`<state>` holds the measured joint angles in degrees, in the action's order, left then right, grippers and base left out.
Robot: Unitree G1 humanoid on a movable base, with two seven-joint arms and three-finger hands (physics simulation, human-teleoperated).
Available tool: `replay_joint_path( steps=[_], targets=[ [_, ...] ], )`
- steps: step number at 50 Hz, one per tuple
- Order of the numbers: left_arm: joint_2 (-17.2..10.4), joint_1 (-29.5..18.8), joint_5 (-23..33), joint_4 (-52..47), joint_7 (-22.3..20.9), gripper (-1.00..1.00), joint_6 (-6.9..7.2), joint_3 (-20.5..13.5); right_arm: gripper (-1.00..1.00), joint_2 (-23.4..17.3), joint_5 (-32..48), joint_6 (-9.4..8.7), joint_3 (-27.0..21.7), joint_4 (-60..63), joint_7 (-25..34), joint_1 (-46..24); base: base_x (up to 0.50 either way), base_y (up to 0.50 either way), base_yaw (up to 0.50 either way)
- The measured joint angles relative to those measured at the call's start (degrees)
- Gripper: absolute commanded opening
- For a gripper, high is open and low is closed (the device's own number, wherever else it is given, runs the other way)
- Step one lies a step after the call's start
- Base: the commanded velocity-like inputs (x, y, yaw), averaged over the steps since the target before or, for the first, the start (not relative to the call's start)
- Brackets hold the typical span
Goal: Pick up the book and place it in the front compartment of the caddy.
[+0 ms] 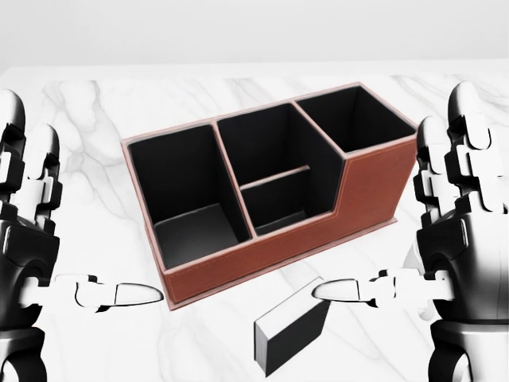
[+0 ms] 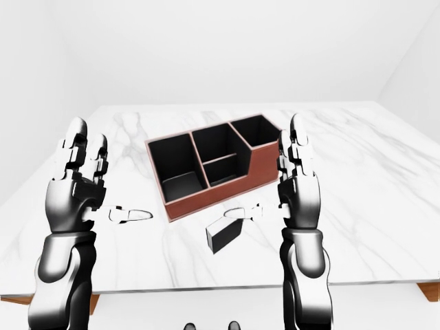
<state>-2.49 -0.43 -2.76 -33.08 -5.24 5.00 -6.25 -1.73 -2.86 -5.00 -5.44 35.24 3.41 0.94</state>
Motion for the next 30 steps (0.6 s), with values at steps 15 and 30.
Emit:
replay_joint_path(
  steps=[15,30],
  targets=[
    [0.04,0.13,0.05,-0.09,-0.02,1.0,0.0,0.12,1.0,0.03,0.67,0.0,-0.03,-0.4,-0.67,-0.21,0.2,0.0,0.0],
    [0.08,0.02,0.08,-0.18,-0.05,1.0,0.0,0.16,1.0,0.14,0.35,0.0,0.0,0.1,-0.65,0.2,0.42,0.0,0.0]
  ],
)
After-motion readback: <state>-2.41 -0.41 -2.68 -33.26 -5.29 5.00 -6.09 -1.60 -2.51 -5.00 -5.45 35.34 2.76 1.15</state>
